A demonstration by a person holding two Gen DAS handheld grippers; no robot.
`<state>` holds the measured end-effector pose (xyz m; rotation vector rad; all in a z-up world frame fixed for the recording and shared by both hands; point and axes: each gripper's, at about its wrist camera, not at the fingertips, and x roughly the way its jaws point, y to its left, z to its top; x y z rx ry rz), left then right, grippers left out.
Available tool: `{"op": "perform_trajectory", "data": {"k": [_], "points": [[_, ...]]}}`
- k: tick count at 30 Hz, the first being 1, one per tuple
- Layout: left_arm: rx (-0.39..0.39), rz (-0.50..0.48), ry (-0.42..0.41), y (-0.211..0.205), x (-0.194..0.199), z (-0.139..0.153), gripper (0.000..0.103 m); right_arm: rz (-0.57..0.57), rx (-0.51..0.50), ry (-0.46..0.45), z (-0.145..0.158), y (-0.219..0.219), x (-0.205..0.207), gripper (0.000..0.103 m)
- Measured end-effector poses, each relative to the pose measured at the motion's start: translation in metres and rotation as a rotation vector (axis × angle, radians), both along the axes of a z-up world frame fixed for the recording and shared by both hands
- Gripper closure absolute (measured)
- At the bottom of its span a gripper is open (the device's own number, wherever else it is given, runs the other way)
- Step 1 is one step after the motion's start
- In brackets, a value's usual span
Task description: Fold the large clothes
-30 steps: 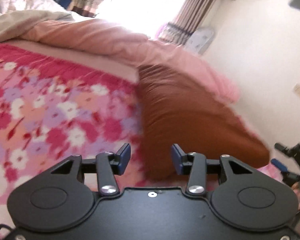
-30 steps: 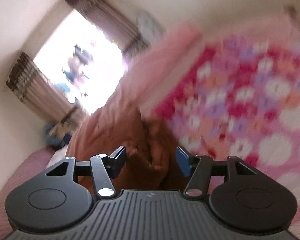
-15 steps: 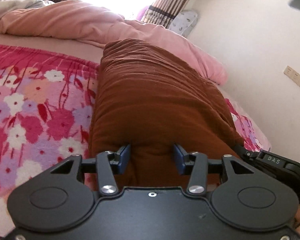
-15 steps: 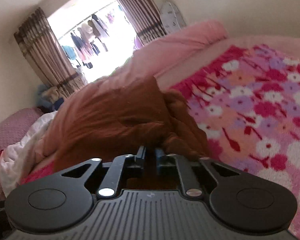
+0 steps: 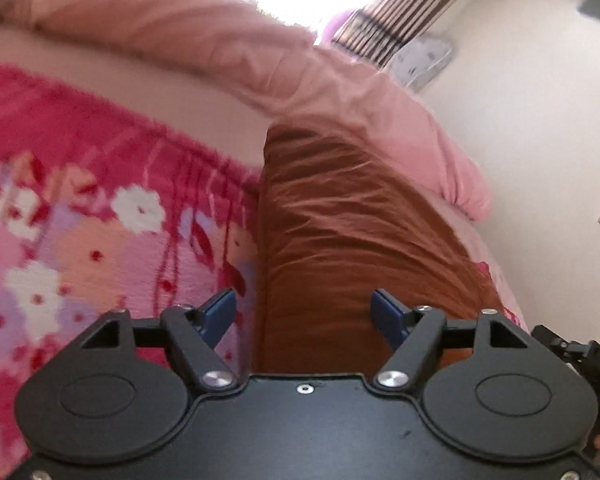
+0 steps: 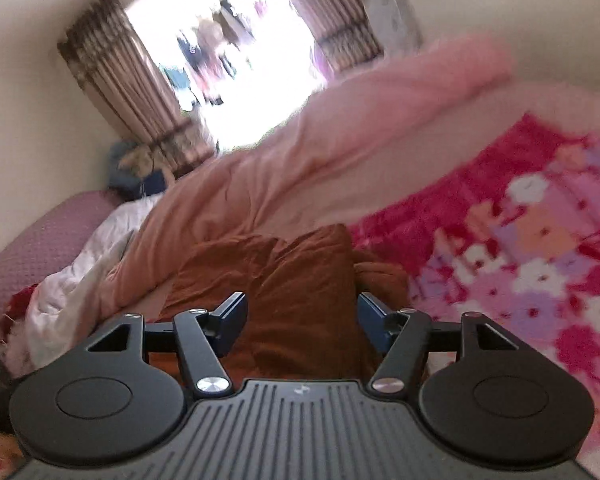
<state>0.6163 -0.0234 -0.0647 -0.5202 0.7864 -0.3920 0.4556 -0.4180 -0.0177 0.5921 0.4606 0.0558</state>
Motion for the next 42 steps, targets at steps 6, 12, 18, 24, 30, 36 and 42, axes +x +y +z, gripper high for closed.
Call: {"op": "perform_trajectory", "data": {"k": [6,12,18,24,30,36,42], "points": [[-0.164,-0.034,0.088,-0.008,0.026,-0.023,0.017,0.006,0.075,0.121,-0.018,-0.020,0.047,0.032],[-0.144,-0.040,0.056,-0.019,0.026,-0.016,0.025,0.082,0.057,0.101,-0.010,-0.011,0.060,0.096],[0.013,-0.048,-0.021,-0.044,0.036,-0.005,0.037,-0.011,-0.019,0.061,0.010,-0.013,0.075,0.097],[0.046,-0.049,0.028,-0.047,0.047,-0.015,0.035,-0.034,0.028,0.168,-0.056,-0.021,0.092,0.093],[0.080,-0.066,-0.071,-0.023,0.005,0.019,0.041,-0.051,0.058,0.061,-0.019,-0.027,0.044,0.057],[0.159,-0.148,-0.183,0.011,-0.098,0.023,0.041,-0.029,0.052,0.003,-0.005,-0.022,-0.067,0.030],[0.171,-0.221,-0.178,0.002,-0.155,-0.005,0.041,-0.042,0.221,0.063,-0.050,-0.025,-0.114,0.029]]}}
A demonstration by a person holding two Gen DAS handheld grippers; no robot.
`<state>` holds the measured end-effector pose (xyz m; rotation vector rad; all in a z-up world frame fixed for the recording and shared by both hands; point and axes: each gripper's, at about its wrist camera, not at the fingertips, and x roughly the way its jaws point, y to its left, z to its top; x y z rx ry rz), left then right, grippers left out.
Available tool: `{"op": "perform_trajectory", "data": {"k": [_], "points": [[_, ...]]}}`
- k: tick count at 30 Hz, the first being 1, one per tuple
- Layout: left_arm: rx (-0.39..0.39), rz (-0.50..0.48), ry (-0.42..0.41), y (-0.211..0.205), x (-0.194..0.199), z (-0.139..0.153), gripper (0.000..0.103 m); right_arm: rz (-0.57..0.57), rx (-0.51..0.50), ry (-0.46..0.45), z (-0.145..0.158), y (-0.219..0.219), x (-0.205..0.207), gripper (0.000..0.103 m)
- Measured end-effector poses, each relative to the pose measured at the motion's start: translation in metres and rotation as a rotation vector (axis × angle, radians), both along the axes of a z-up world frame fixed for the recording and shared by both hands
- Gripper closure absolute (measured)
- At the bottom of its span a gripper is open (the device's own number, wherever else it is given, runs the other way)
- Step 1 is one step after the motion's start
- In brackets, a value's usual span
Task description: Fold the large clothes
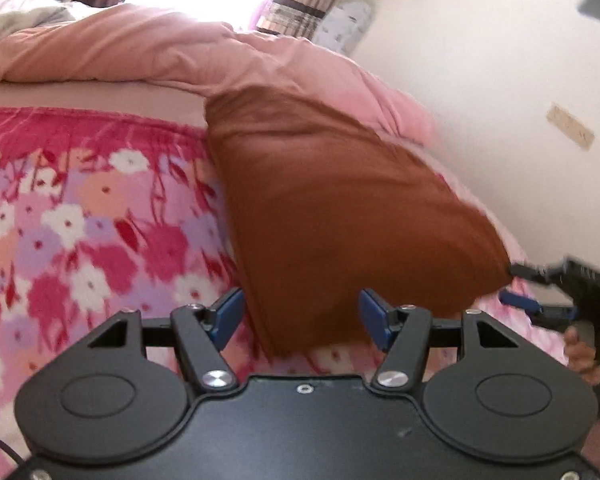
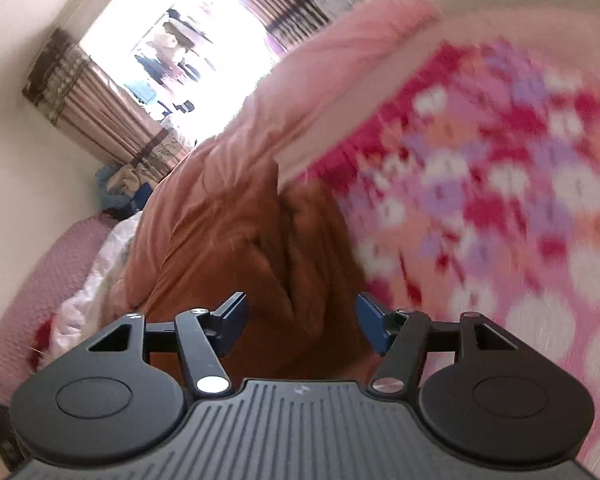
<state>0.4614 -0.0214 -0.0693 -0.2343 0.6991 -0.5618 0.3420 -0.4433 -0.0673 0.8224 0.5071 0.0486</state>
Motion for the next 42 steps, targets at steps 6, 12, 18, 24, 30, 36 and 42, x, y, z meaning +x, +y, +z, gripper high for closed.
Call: {"op": "perform_trajectory", "data": {"k": [6,12,18,24,30,36,42], "points": [[0.081,0.051,0.004,-0.025,-0.002,-0.022,0.057,0.008,0.173,-0.045,-0.017,0.003,0.026,0.030],[0.100,0.133,-0.031,-0.024,-0.005,-0.018,0.079,-0.015,0.072,-0.025,-0.004,0.023,0.049,0.080],[0.114,0.170,-0.041,-0.019,-0.003,-0.025,0.077,-0.017,-0.036,-0.089,0.029,0.024,0.051,0.083],[0.120,0.159,-0.016,-0.013,0.002,-0.045,0.065,-0.031,-0.003,-0.013,-0.043,0.017,0.066,0.084],[0.095,0.146,0.018,-0.002,-0.007,-0.035,0.066,-0.027,-0.059,-0.032,-0.033,0.022,0.053,0.070],[0.122,0.228,-0.023,0.032,-0.022,-0.004,0.072,-0.098,-0.203,-0.083,0.005,0.024,0.014,0.048],[-0.023,0.146,-0.047,0.002,-0.009,0.022,0.072,-0.047,-0.265,-0.189,0.039,0.051,0.009,0.052]]}}
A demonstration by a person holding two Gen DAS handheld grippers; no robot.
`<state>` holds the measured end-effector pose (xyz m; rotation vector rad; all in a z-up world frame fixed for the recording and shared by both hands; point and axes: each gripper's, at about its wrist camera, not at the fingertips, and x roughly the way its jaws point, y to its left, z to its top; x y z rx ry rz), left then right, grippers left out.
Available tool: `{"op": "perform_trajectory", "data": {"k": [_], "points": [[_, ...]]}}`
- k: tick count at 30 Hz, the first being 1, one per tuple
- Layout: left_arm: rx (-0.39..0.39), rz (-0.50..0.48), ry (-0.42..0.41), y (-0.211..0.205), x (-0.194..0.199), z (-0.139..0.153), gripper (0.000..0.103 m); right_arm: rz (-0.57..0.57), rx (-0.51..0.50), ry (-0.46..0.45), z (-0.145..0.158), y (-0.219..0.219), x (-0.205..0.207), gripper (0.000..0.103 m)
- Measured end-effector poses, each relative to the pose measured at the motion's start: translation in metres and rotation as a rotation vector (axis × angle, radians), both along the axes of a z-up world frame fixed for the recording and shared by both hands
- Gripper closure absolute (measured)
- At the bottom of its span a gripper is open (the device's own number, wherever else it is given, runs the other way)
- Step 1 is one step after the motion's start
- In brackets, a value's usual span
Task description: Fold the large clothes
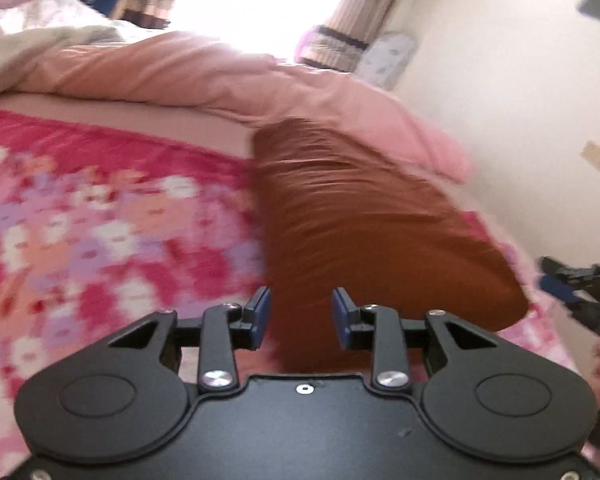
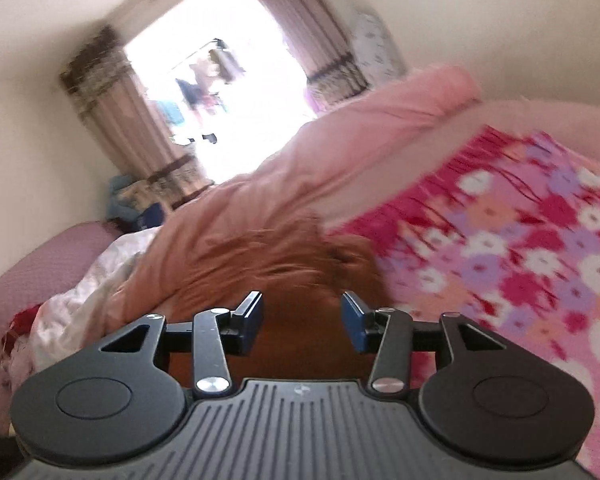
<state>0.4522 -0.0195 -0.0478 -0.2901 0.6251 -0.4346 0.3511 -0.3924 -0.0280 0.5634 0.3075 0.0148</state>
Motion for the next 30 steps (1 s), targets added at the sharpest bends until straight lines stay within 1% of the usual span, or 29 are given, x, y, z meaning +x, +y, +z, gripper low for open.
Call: {"op": "perform_trajectory", "data": {"k": [2,3,4,6,8,9,11,12,15,17,20,23,26,30], "points": [[-0.020,-0.048,-0.003,-0.020,0.005,0.000,0.071,0.030,-0.059,0.002,0.005,0.016,0.006,0.053],[-0.013,-0.077,-0.011,-0.032,0.008,-0.003,0.069,0.044,-0.086,0.020,0.004,0.022,0.013,0.056],[0.006,-0.082,-0.017,-0.041,0.010,-0.007,0.068,0.042,-0.103,0.043,0.002,0.026,0.019,0.057],[0.067,-0.087,-0.002,-0.058,0.021,-0.021,0.067,0.003,-0.145,0.111,-0.009,0.030,0.032,0.060],[0.072,-0.082,0.009,-0.063,0.023,-0.033,0.065,-0.028,-0.192,0.160,-0.023,0.030,0.039,0.072],[0.072,-0.083,0.005,-0.063,0.023,-0.036,0.064,-0.026,-0.204,0.177,-0.029,0.030,0.042,0.074],[0.059,-0.089,-0.006,-0.060,0.022,-0.038,0.062,-0.014,-0.189,0.195,-0.042,0.027,0.043,0.074],[0.057,-0.094,-0.006,-0.059,0.022,-0.039,0.062,-0.009,-0.179,0.189,-0.046,0.025,0.042,0.074],[0.041,-0.103,0.010,-0.054,0.023,-0.039,0.062,-0.005,-0.160,0.177,-0.047,0.023,0.038,0.074],[0.030,-0.103,0.027,-0.051,0.023,-0.034,0.062,-0.007,-0.161,0.181,-0.045,0.025,0.036,0.074],[0.048,-0.113,0.036,-0.050,0.026,-0.020,0.062,-0.017,-0.180,0.187,-0.039,0.028,0.032,0.074],[0.074,-0.102,0.001,-0.052,0.032,0.000,0.059,-0.025,-0.200,0.176,-0.025,0.032,0.028,0.070],[0.084,-0.083,-0.034,-0.055,0.045,0.018,0.057,-0.028,-0.222,0.137,-0.006,0.036,0.027,0.065],[0.094,-0.064,-0.053,-0.066,0.069,0.031,0.055,-0.024,-0.264,0.094,0.014,0.042,0.040,0.062]]}}
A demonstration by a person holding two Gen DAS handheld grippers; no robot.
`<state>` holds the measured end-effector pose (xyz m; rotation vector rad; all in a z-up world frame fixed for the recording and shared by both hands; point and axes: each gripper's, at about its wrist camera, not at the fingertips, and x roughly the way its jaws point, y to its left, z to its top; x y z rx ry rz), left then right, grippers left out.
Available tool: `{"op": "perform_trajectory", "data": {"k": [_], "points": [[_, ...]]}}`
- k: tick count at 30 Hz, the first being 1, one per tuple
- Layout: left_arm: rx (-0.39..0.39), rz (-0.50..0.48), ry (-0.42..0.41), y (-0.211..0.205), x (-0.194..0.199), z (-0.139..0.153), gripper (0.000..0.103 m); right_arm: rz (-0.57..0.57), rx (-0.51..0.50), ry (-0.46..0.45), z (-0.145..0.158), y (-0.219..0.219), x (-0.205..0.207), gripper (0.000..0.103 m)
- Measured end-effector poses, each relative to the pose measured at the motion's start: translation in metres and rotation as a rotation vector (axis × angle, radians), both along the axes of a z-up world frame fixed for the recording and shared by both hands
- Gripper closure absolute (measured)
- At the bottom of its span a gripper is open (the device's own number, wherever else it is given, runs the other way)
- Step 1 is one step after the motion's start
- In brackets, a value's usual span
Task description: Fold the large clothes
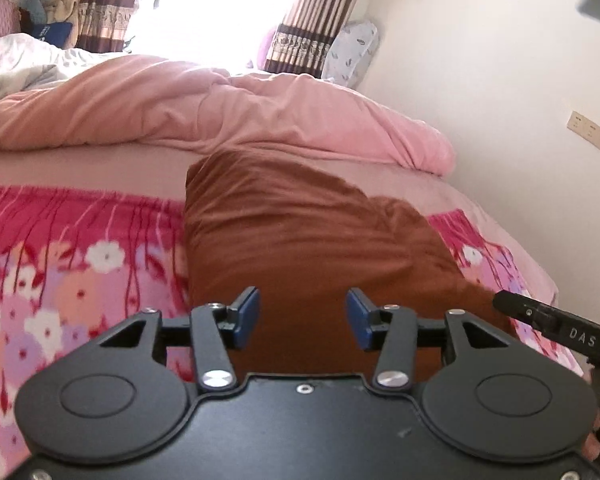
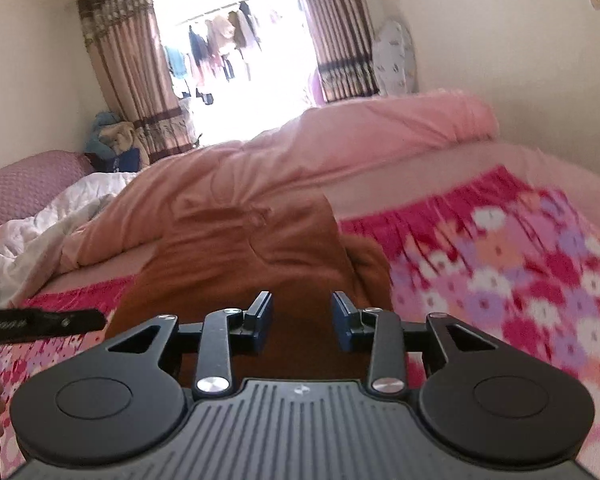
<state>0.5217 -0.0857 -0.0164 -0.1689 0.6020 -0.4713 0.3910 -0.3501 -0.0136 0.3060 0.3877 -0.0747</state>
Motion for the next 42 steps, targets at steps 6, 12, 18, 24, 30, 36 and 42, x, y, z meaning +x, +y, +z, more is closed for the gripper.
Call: {"op": "perform_trajectory", "data": {"k": [6,12,18,24,30,36,42], "points": [[0.007,-0.014,0.065,-0.019,0.027,-0.017,0.054,-0.009,-0.006,0.032,-0.003,0.001,0.039,0.062],[0.057,-0.036,0.015,-0.028,0.020,-0.035,0.052,-0.037,-0.002,0.102,-0.036,-0.004,0.049,0.062],[0.002,-0.013,0.024,-0.014,0.020,-0.020,0.052,-0.031,0.120,0.025,-0.022,-0.026,0.045,0.037],[0.017,0.069,0.012,0.007,0.026,-0.017,0.046,0.072,0.271,0.100,-0.016,-0.057,0.086,0.032],[0.004,0.076,0.062,0.011,0.028,-0.030,0.046,0.062,0.250,0.170,-0.028,-0.050,0.100,0.089],[-0.014,0.018,0.029,-0.002,0.018,-0.017,0.045,0.007,0.255,0.020,-0.011,-0.060,0.058,0.099],[0.085,0.003,0.008,-0.024,0.018,-0.035,0.039,-0.055,0.317,0.105,-0.054,-0.079,0.062,0.098]]}}
